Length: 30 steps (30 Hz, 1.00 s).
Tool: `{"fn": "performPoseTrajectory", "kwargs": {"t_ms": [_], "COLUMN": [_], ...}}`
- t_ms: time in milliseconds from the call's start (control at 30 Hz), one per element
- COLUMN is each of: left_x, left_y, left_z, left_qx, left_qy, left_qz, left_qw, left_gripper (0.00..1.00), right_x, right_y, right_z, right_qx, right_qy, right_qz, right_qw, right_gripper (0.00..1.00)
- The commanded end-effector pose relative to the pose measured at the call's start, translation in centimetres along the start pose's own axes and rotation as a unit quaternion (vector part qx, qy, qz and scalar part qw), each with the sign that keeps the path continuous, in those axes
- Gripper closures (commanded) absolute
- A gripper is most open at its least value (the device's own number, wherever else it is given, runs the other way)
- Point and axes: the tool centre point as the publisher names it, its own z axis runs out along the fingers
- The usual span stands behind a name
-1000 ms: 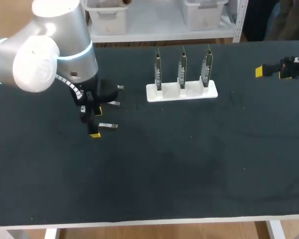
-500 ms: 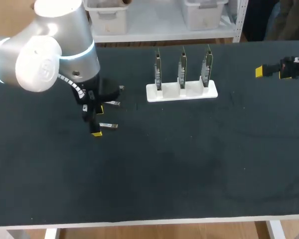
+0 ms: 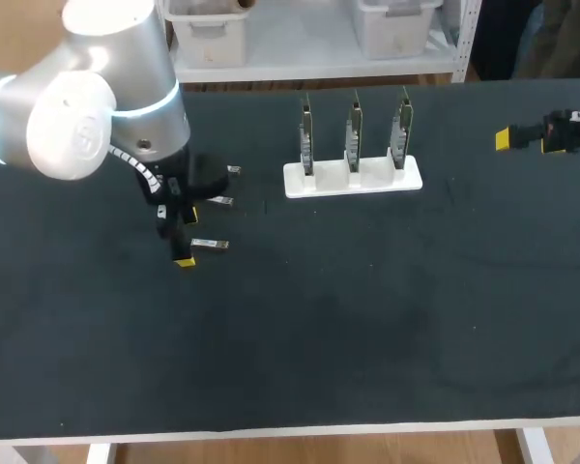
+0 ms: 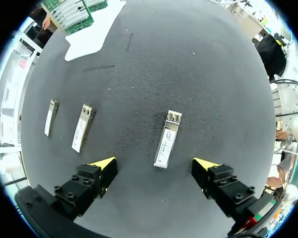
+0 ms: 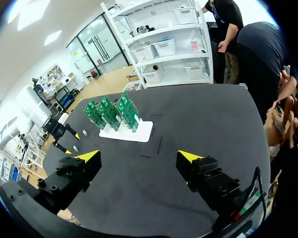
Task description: Pick up the optical module with the left hand, and insert it into the network port with the right hand.
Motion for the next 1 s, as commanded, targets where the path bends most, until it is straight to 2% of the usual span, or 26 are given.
{"fn": "performPoseTrajectory", "kwargs": {"t_ms": [33,400,433,467,500,567,633,700,767,833,900,933,1000], "left_x": [0.08,0.07,0.07,0.07,0.07,0.07,0.06,0.03,-0.02,-0.08,-0.09,-0.1,-0.09], "left_y": [0.16,-0.01,-0.05,-0.07,-0.09,-0.16,-0.25,-0.34,-0.44,-0.53,-0.6,-0.63,-0.69], "left_z": [0.26,0.53,0.56,0.6,0.63,0.74,0.83,0.93,1.06,1.12,1.18,1.19,1.19], "left_qx": [0.003,0.01,0.011,0.012,0.012,0.014,0.015,0.016,0.018,0.019,0.021,0.021,0.021], "left_qy": [0.002,-0.005,-0.006,-0.005,-0.005,-0.005,-0.006,-0.007,-0.009,-0.01,-0.01,-0.01,-0.01], "left_qz": [0.002,0.005,0.007,0.007,0.008,0.008,0.006,0.006,0.006,0.007,0.009,0.009,0.009], "left_qw": [1.0,1.0,1.0,1.0,1.0,1.0,1.0,1.0,1.0,1.0,1.0,1.0,1.0], "left_gripper": [0.0,0.0,0.15,0.55,0.7,0.79,0.71,0.77,0.75,0.77,0.86,1.0,1.0], "right_x": [0.0,0.0,0.0,0.0,0.0,0.0,0.0,0.0,0.0,0.0,0.0,0.0,0.0], "right_y": [0.0,0.0,0.0,0.0,0.0,0.0,0.0,0.0,0.0,0.0,0.0,0.0,0.0], "right_z": [0.0,0.0,0.0,0.0,0.0,0.0,0.0,0.0,0.0,0.0,0.0,0.0,0.0], "right_qx": [0.0,0.0,0.0,0.0,0.0,0.0,0.0,0.0,0.0,0.0,0.0,0.0,0.0], "right_qy": [0.0,0.0,0.0,0.0,0.0,0.0,0.0,0.0,0.0,0.0,0.0,0.0,0.0], "right_qz": [0.0,0.0,0.0,0.0,0.0,0.0,0.0,0.0,0.0,0.0,0.0,0.0,0.0], "right_qw": [1.0,1.0,1.0,1.0,1.0,1.0,1.0,1.0,1.0,1.0,1.0,1.0,1.0], "right_gripper": [0.0,0.0,0.0,0.0,0.0,0.0,0.0,0.0,0.0,0.0,0.0,0.0,0.0]}}
